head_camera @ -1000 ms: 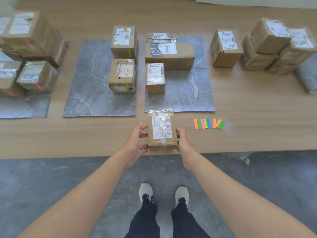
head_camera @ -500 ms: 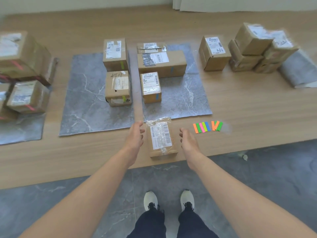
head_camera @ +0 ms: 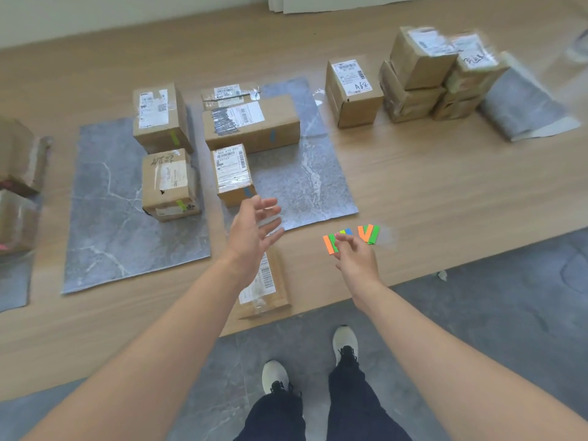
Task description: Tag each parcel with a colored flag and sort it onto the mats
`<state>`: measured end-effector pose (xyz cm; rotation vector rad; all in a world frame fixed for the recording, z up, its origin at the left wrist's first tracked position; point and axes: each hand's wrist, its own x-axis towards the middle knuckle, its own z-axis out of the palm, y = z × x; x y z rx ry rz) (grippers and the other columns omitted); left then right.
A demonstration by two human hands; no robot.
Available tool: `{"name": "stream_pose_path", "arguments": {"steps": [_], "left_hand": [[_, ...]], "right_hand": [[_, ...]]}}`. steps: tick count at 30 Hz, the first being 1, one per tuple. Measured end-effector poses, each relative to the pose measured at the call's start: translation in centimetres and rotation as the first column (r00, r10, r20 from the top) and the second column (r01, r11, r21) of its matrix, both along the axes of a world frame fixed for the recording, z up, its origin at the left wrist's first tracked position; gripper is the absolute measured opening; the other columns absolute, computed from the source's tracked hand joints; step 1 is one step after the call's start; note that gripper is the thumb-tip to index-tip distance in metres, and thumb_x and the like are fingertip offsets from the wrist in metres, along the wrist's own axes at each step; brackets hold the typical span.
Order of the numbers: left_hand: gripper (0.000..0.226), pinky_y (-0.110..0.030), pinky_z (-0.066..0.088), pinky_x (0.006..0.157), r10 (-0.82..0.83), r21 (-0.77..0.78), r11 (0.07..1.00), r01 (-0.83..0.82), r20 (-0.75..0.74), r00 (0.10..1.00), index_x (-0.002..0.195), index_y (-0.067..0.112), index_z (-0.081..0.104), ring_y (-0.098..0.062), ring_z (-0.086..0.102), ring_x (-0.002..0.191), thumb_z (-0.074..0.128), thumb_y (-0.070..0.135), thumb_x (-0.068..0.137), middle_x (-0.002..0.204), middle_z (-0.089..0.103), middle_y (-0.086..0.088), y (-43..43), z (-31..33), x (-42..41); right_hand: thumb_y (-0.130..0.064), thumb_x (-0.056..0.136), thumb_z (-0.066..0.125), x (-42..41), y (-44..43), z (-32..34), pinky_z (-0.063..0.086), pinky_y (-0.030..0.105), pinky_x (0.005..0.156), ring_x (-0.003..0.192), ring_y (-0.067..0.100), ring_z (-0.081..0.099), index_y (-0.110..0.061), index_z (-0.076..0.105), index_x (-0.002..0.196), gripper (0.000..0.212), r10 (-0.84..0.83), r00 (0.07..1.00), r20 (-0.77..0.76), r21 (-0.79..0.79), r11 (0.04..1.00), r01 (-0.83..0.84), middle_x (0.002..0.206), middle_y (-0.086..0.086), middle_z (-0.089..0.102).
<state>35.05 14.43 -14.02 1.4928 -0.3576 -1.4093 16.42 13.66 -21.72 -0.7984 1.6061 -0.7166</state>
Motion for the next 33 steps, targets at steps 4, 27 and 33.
{"name": "stream_pose_path", "arguments": {"steps": [4,27,33], "left_hand": [[0.046,-0.044,0.052,0.103,-0.047,0.073,0.996,0.046,0.009,0.999,0.122,0.008,0.066,-0.03,0.065,0.115,0.04,0.041,0.104,0.127,0.065,-0.013,-1.6,-1.8,-3.5],[0.035,-0.043,0.052,0.102,-0.152,0.389,0.911,0.136,0.011,0.988,0.115,0.013,0.066,-0.018,0.067,0.11,0.042,0.035,0.104,0.111,0.07,-0.003,-5.1,-8.5,-11.5],[0.024,-0.046,0.053,0.101,-0.282,0.41,0.886,0.216,0.109,0.953,0.097,0.02,0.067,-0.021,0.063,0.117,0.043,0.018,0.1,0.121,0.068,-0.012,-5.5,-8.7,-11.3]], "right_hand": [[-0.015,0.1,0.05,-3.0,-1.8,-1.7,0.051,0.047,0.104,0.109,0.017,0.066,-0.031,0.066,0.098,0.023,0.017,1.0,-0.022,0.015,1.0,-0.017,0.108,-0.012,0.068],[-0.009,0.075,0.084,-6.6,-10.8,-9.0,0.046,0.036,0.065,0.074,0.02,0.054,-0.01,0.08,0.091,0.017,0.659,0.48,-0.579,-0.185,0.467,-0.865,0.082,0.004,0.06],[-0.013,0.071,0.087,-6.6,-12.7,-8.8,0.041,0.031,0.063,0.071,0.019,0.052,-0.011,0.078,0.086,0.018,0.724,0.353,-0.592,-0.107,0.364,-0.925,0.08,-0.003,0.052]]}}
